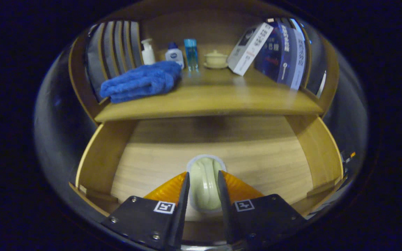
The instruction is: Pull open the drawer, take out the items inside it, and place them on the countertop above the cabinet.
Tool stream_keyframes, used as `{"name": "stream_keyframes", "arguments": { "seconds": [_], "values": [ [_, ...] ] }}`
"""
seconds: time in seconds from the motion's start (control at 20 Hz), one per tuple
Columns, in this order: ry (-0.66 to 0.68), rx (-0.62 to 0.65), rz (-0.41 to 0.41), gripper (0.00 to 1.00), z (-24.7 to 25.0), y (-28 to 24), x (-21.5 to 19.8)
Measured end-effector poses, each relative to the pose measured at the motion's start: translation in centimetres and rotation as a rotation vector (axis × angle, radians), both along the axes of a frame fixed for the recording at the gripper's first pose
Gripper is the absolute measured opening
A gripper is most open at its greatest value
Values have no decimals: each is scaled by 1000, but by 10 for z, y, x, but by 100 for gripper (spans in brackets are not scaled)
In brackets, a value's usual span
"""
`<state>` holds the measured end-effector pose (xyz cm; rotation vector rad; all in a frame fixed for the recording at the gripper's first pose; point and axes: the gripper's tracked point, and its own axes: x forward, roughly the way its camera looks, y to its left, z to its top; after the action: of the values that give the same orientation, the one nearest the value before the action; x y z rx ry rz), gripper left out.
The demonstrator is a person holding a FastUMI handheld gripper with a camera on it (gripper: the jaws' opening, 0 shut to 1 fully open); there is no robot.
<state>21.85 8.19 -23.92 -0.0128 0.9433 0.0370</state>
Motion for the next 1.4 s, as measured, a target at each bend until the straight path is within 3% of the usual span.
{"name": "stream_keyframes", "arguments": {
  "seconds": [0.2,0.4,0.65,0.95,1.15,1.4],
  "values": [
    [69,-15,-12,47,-20,-9,-1],
    [51,14,20,16,-18,-9,2],
    [17,16,29,16,-11,-13,-3],
    [-162,58,44,16,36,-11,-6],
    [-300,57,16,16,80,-17,11],
    [-344,10,-5,16,112,-20,40]
  ]
}}
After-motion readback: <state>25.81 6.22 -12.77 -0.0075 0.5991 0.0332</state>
